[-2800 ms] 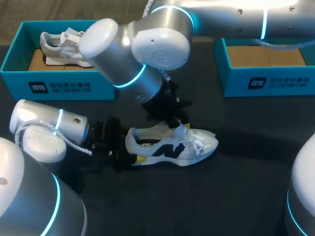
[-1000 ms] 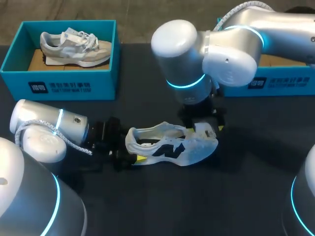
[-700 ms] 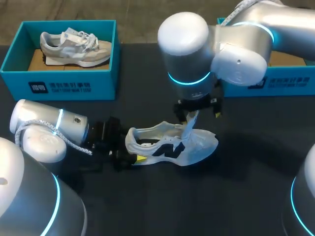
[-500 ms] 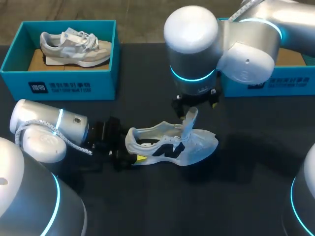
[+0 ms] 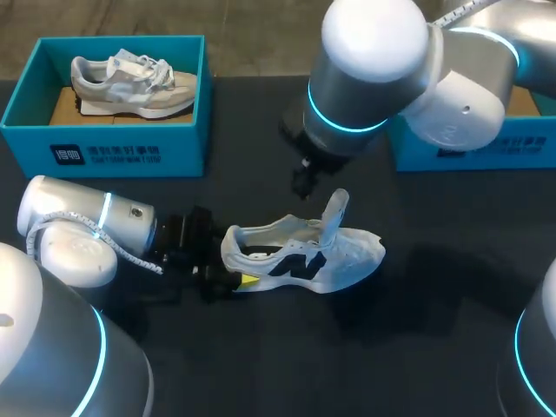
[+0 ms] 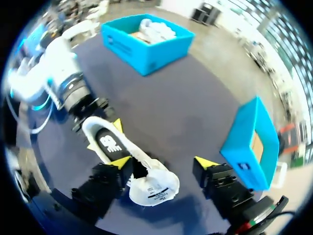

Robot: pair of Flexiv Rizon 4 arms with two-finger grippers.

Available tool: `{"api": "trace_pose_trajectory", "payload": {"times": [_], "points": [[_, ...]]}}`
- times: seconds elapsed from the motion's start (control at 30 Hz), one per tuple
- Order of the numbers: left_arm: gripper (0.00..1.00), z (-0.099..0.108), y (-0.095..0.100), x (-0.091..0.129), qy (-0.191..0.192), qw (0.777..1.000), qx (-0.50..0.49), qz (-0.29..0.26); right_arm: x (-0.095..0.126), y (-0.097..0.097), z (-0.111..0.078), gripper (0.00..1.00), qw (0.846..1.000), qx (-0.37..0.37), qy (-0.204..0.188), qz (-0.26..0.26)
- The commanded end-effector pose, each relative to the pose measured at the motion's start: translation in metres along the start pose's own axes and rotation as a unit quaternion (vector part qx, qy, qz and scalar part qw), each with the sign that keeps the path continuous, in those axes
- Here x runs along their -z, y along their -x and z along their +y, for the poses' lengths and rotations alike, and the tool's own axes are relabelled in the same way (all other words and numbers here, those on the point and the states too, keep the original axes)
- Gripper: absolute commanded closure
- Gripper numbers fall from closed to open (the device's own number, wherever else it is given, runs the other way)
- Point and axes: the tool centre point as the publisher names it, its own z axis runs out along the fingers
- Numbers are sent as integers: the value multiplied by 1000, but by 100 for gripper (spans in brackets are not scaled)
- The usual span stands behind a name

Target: Take the shoe out of the shoebox, open the shoe tongue, remove and reinsert the insole, then place the shoe into the shoebox

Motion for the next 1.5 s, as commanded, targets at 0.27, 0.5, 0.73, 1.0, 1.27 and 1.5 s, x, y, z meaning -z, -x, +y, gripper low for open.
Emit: {"api": "trace_pose_trajectory", "payload": {"times": [0.27, 0.5, 0.73, 1.0, 1.27, 1.5], "points": [[100, 4, 1, -1, 2, 1000, 1, 1, -18, -17, 7, 100, 976, 214, -1, 24], [100, 4, 1, -1, 2, 1000, 1, 1, -27, -39, 4, 100, 973, 230, -1, 28], [100, 4, 1, -1, 2, 1000, 1, 1, -44, -60, -7, 100, 975, 213, 2, 59], [100, 4, 1, -1, 2, 1000, 1, 1, -44, -60, -7, 100, 975, 213, 2, 59], [100, 4, 1, -1, 2, 1000, 1, 1, -44, -60, -7, 100, 975, 213, 2, 59], [100, 4, 1, -1, 2, 1000, 1, 1, -49, -64, -5, 100, 970, 238, -20, 46]]}}
